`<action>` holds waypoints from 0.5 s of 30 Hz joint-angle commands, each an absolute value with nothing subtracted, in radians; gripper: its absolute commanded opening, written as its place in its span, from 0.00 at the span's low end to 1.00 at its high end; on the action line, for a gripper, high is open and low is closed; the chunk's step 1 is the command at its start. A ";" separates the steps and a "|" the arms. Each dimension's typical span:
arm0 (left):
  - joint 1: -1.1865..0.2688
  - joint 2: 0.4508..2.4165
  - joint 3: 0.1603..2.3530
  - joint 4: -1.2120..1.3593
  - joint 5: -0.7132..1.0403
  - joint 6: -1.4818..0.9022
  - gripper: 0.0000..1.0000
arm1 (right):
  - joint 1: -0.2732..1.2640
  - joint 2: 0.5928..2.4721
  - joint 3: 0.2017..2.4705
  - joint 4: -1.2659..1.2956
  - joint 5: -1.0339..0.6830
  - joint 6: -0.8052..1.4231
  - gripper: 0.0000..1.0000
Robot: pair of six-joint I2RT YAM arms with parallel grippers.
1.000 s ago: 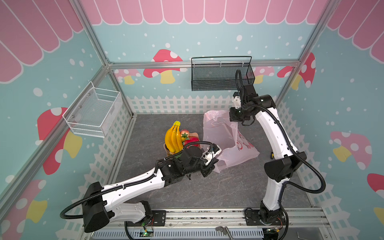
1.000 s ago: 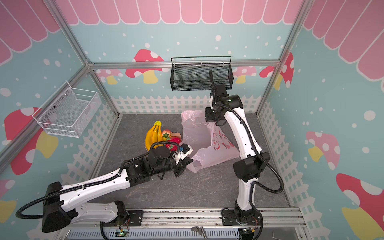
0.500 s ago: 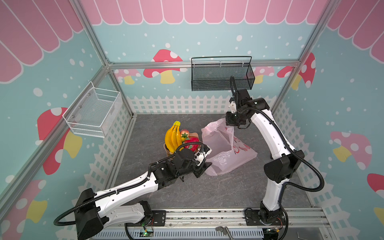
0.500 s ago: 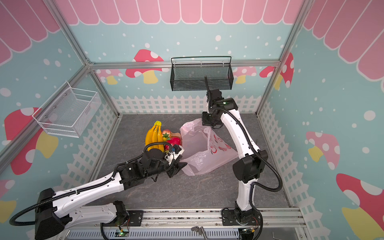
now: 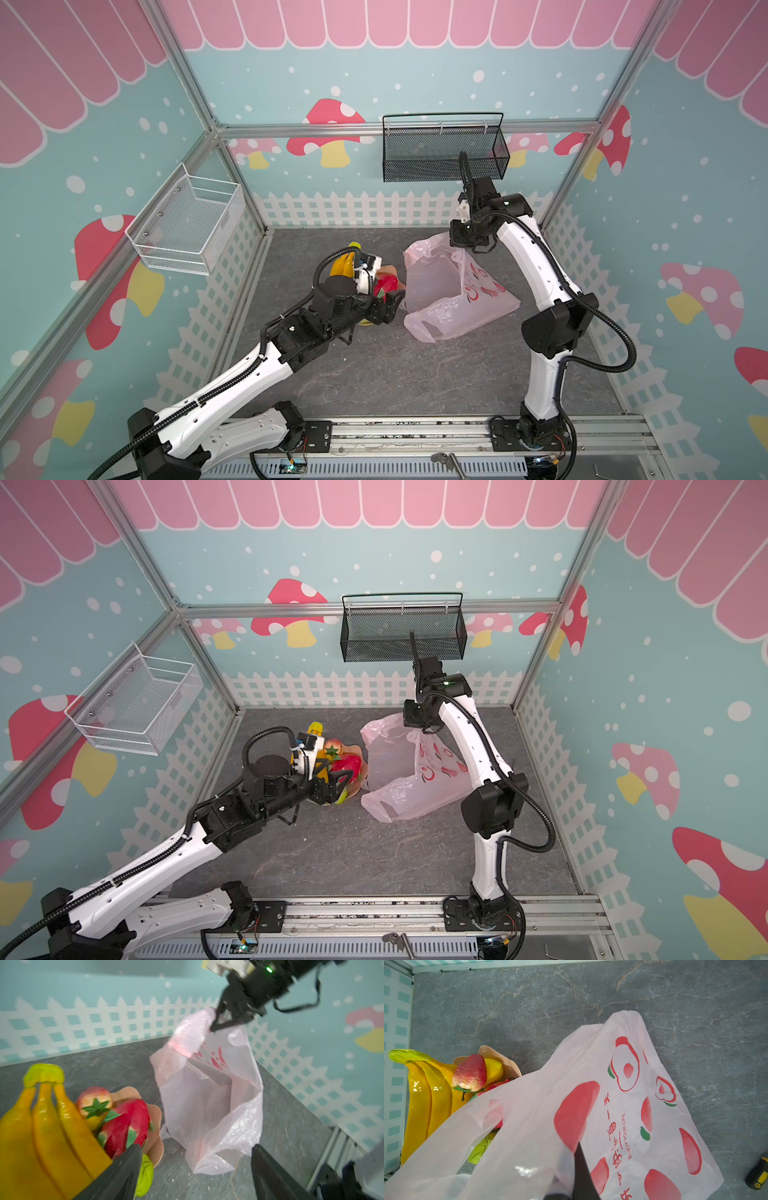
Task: Place the fruits into the plastic bag
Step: 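Release the bag with the left gripper and move it over the bananas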
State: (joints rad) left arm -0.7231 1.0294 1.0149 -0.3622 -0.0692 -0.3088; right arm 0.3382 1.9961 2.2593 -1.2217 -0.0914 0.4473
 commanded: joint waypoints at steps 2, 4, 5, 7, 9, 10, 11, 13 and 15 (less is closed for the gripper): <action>-0.611 1.058 1.099 -0.595 -0.022 -0.505 0.85 | 0.336 2.014 2.286 -1.215 -0.110 0.459 0.00; -0.563 1.086 1.155 -0.699 -0.024 -0.555 0.85 | 0.336 2.013 2.286 -1.210 -0.114 0.457 0.00; -0.538 1.098 1.178 -0.745 -0.020 -0.581 0.86 | 0.336 2.014 2.286 -1.208 -0.121 0.456 0.00; -0.487 1.114 1.200 -0.801 0.002 -0.628 0.88 | 0.336 2.016 2.287 -1.206 -0.129 0.453 0.00; -0.433 1.119 1.200 -0.824 0.025 -0.662 0.88 | 0.336 2.013 2.287 -1.204 -0.130 0.447 0.00; -0.401 1.123 1.198 -0.831 0.039 -0.667 0.90 | 0.335 2.014 2.287 -1.204 -0.133 0.442 0.00; -0.368 1.129 1.199 -0.842 0.044 -0.664 0.91 | 0.336 2.013 2.287 -1.204 -0.134 0.438 0.00; -0.301 1.150 1.204 -0.873 0.064 -0.653 0.93 | 0.335 2.013 2.288 -1.205 -0.135 0.431 0.00; -0.229 1.176 1.218 -0.884 0.093 -0.622 0.94 | 0.336 2.012 2.287 -1.206 -0.144 0.426 0.00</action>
